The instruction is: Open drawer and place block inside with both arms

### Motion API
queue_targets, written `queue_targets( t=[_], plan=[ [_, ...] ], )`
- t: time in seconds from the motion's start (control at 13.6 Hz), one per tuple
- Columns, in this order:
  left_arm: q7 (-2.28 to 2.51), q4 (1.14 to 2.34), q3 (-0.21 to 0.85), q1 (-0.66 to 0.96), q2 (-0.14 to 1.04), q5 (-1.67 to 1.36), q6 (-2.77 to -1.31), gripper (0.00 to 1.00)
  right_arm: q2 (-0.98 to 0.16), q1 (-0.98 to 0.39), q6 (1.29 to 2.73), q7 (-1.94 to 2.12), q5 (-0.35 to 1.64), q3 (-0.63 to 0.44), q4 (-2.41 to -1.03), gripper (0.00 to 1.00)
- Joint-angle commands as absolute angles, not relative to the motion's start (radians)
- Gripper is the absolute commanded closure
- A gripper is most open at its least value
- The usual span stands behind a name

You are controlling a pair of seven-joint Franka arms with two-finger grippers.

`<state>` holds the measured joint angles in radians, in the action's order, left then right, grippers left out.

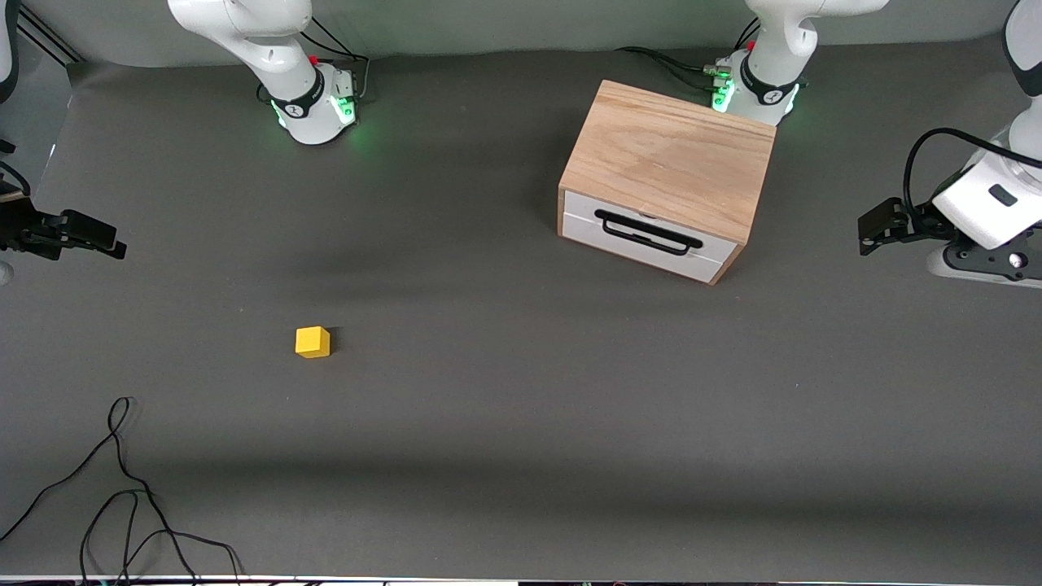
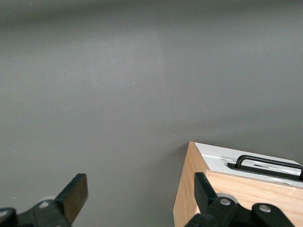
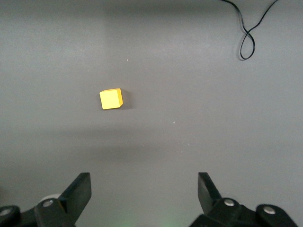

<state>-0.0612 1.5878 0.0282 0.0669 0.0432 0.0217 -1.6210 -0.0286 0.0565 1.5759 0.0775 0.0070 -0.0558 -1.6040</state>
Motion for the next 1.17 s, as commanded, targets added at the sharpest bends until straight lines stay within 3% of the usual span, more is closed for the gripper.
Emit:
queue_targets(
  t=[0.0,0.44,1.1],
  plan=[
    [-0.051,1.58,0.031,0.064,0.046,0.014,-1.612,0.0,-0.044,0.044,1.577,0.087,-0.003,-0.054,-1.563,0.0],
    [-0.051,1.58,0.029,0.063,0.046,0.014,-1.612,0.0,-0.046,-0.061,1.583,-0.007,-0.002,-0.052,-1.555,0.0],
    [-0.051,1.577,0.029,0.063,0.051,0.014,-1.614,0.0,-0.139,-0.176,1.631,-0.163,0.025,-0.052,-1.522,0.0]
  ],
)
